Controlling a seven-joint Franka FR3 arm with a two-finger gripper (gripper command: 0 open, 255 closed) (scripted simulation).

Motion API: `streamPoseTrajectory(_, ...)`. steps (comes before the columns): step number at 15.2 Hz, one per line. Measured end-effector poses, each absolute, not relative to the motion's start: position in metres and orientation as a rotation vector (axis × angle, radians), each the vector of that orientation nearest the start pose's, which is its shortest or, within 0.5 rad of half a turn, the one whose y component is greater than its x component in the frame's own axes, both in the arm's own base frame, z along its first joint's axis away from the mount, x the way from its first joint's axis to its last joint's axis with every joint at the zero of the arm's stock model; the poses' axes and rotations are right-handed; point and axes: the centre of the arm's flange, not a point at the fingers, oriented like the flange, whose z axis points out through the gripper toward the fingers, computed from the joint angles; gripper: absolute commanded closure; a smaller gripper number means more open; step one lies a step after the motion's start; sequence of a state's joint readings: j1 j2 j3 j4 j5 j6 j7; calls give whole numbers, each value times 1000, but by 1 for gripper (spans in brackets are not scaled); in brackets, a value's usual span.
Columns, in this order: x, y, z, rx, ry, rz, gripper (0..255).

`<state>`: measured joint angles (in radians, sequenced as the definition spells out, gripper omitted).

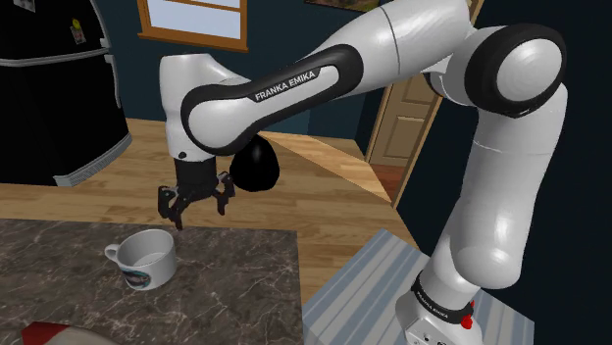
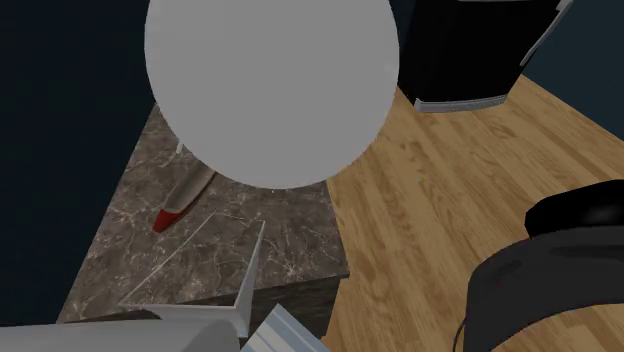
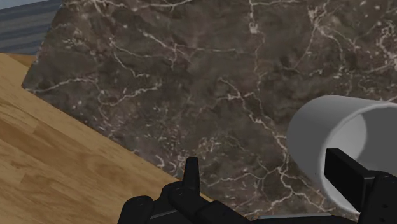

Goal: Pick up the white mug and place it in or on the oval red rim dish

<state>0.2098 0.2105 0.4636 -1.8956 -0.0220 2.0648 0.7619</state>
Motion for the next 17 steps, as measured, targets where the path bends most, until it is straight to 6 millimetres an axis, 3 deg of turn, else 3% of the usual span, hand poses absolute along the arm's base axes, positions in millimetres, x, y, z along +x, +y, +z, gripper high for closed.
streamPoseTrajectory(5, 502, 413, 382, -3075, 136, 91, 0)
streamPoseTrajectory(12, 504, 421, 345, -3073, 137, 89, 0)
streamPoseTrajectory(17, 503, 422, 339, -3073, 137, 89, 0)
